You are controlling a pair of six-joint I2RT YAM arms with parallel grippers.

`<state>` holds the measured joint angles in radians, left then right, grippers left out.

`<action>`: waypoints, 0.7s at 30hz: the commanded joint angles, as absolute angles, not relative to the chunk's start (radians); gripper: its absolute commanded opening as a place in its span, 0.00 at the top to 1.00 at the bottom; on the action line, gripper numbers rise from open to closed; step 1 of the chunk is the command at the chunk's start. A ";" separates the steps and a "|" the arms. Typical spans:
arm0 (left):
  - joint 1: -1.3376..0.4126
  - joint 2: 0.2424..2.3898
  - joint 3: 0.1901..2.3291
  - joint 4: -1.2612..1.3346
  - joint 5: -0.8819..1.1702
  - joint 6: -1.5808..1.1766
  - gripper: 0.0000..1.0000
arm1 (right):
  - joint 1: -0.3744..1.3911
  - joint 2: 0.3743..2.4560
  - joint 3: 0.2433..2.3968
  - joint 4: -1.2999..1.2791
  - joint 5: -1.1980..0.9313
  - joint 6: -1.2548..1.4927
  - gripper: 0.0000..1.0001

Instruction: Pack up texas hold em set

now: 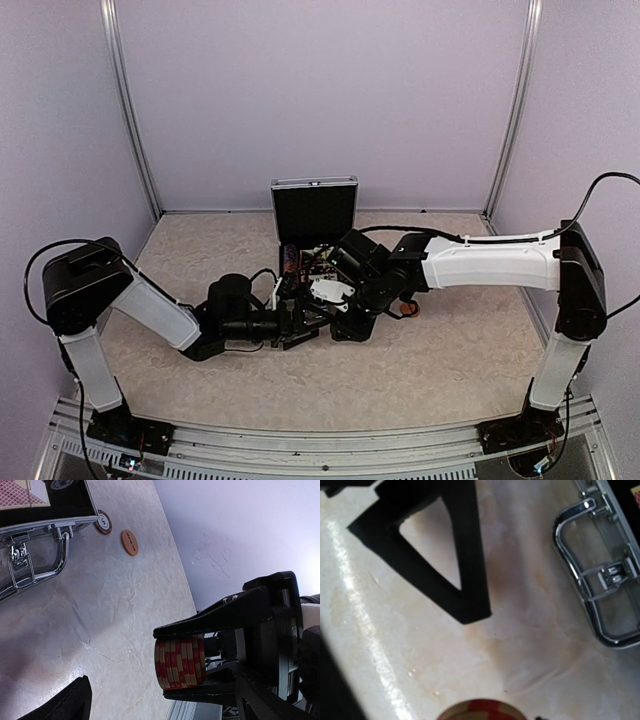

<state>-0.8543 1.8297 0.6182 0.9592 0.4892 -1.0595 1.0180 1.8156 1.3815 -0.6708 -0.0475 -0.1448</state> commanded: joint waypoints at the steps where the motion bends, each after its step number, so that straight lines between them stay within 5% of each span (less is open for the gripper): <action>1: -0.866 1.742 0.638 0.915 0.406 -1.040 0.01 | 1.053 1.792 1.380 -0.656 -0.076 -0.185 1.00; 21: -0.828 1.846 0.598 1.155 0.473 -1.202 0.01 | 1.054 1.772 1.396 -0.654 -0.094 -0.192 1.00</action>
<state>-0.8448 1.8183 0.5732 1.0870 0.4908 -1.1664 1.0203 1.8004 1.3815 -0.6376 -0.0486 -0.1566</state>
